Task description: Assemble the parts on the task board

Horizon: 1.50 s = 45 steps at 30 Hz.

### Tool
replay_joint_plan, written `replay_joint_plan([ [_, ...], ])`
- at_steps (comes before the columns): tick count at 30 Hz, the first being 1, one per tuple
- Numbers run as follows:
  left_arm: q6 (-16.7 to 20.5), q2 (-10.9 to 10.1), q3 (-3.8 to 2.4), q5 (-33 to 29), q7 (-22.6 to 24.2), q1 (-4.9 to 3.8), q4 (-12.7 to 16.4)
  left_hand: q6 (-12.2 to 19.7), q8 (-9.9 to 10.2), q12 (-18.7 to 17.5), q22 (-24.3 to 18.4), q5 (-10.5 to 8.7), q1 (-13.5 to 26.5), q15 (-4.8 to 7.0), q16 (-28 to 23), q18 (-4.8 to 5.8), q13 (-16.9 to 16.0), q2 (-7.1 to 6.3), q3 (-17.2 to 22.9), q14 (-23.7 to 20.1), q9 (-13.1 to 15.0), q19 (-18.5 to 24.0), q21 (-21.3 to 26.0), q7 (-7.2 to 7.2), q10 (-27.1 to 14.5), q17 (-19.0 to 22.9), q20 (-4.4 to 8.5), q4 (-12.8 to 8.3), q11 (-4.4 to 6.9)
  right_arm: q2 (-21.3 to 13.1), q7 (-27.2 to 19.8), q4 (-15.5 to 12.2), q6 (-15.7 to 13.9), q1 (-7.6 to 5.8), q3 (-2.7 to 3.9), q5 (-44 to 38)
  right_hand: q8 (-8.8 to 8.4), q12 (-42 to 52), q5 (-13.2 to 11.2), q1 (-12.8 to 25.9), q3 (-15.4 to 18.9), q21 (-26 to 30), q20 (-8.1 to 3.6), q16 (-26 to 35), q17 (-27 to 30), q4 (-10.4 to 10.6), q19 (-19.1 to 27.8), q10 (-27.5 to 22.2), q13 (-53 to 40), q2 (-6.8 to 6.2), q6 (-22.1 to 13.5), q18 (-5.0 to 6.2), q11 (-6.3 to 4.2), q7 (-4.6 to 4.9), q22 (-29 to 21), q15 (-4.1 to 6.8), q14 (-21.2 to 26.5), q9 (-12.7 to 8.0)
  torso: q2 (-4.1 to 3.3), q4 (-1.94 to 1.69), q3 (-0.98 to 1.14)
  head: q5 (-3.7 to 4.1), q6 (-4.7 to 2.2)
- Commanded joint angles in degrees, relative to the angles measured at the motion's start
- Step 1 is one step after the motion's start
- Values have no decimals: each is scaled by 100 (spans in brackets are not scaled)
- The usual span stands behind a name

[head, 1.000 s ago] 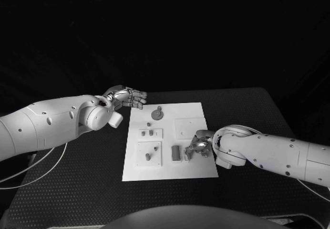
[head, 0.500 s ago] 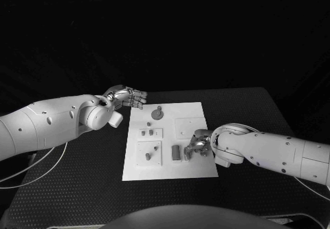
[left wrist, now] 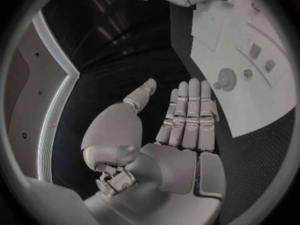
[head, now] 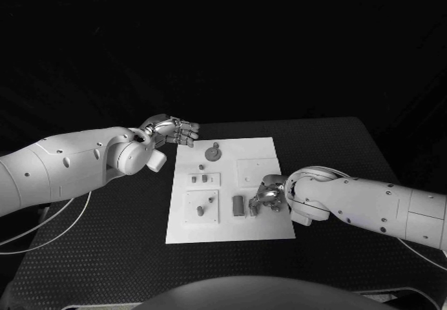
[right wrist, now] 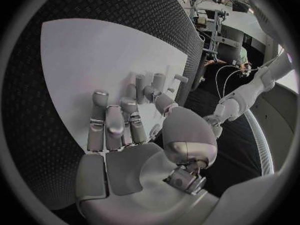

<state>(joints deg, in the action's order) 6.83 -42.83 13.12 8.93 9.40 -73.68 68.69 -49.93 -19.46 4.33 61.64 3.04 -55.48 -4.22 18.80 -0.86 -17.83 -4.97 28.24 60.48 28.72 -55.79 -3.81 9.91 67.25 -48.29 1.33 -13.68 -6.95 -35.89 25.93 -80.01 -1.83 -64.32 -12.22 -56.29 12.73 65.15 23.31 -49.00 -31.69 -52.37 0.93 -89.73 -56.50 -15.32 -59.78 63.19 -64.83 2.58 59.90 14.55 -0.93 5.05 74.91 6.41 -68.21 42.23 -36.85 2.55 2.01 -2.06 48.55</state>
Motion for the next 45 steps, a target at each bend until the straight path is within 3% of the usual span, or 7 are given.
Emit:
replay_joint_plan([
  [1, -95, 12, -4, -26, 27, -3, 5, 34, 10, 11, -8, -14, 50, -6, -27, -67, 5, -9, 5, -45, 10, 51, -18, -19, -45, -9, 8, 33, 10, 61, -98, -34, 177, 58, -28, 87, -35, 7, 21, 166, -22, 11, -2, 25, 0, 92, -39, 15, 10, -140, 35, 45, -5, 22, 93, 12, 14, -37, 0, -2, 0, -6, 7],
  [6, -90, 10, -5, -26, 26, -3, 5, 34, 10, 10, -8, -14, 50, -6, -27, -67, 6, -9, 5, -45, 10, 51, -18, -19, -46, -9, 8, 33, 10, 65, -105, -24, 159, 62, -29, 88, -39, 9, 19, 256, -43, 26, -13, 27, 1, 228, -50, 13, 12, -236, 40, 45, -7, 21, 94, 17, 13, -55, -1, 0, -3, -7, 14],
  [18, -98, 12, -5, -25, 23, -3, 2, 35, 10, 10, -8, -14, 49, -6, -29, -67, 6, -7, 5, -46, 10, 52, -18, -19, -47, -10, 8, 34, 10, 79, -159, -26, 90, 68, -29, 104, -43, 10, 16, 298, -55, 34, -18, 30, 17, 297, -51, 7, 13, -275, 36, 45, -7, 22, 97, 18, 26, -66, 0, -1, -6, -12, 26],
  [27, -98, 8, -5, -25, 19, -3, 1, 36, 11, 10, -8, -14, 48, -7, -29, -67, 7, -7, 4, -47, 9, 53, -18, -19, -48, -11, 8, 35, 9, 60, -335, -29, 39, 68, -29, 167, -75, 1, 17, 750, -48, 80, -33, 47, 81, 767, -38, -50, 15, -895, -21, 45, 10, 37, 101, 14, 105, -110, 1, 0, -5, -14, 28],
  [31, -103, 8, -5, -23, 14, -3, -1, 37, 11, 10, -9, -14, 48, -7, -30, -67, 7, -7, 4, -47, 9, 54, -18, -18, -48, -12, 7, 35, 9, 27, -380, -71, 57, 68, -29, 200, -74, 5, 12, 822, -97, 85, -45, 49, 104, 896, -35, -64, 14, -1053, -31, 45, 10, 40, 107, 14, 134, -116, 0, 0, -4, -16, 23],
  [37, -105, 4, -5, -23, 12, -3, -1, 37, 11, 10, -9, -14, 48, -7, -30, -68, 7, -7, 4, -48, 9, 55, -18, -18, -49, -12, 7, 35, 9, -14, -402, -105, 48, 68, -29, 222, -73, 7, 10, 852, -120, 88, -48, 51, 112, 960, -33, -70, 15, -1117, -35, 45, 11, 41, 109, 13, 145, -118, 0, 2, -2, -20, 25],
  [45, -107, 7, -5, -22, 13, -3, -2, 38, 11, 10, -9, -14, 48, -7, -31, -68, 8, -7, 3, -48, 9, 56, -18, -18, -50, -13, 7, 35, 8, -51, -417, -87, 26, 68, -29, 219, -66, 13, 9, 811, -151, 83, -57, 47, 102, 954, -37, -71, 13, -1077, -32, 45, 8, 38, 113, 16, 139, -116, 0, 1, -1, -20, 24],
])
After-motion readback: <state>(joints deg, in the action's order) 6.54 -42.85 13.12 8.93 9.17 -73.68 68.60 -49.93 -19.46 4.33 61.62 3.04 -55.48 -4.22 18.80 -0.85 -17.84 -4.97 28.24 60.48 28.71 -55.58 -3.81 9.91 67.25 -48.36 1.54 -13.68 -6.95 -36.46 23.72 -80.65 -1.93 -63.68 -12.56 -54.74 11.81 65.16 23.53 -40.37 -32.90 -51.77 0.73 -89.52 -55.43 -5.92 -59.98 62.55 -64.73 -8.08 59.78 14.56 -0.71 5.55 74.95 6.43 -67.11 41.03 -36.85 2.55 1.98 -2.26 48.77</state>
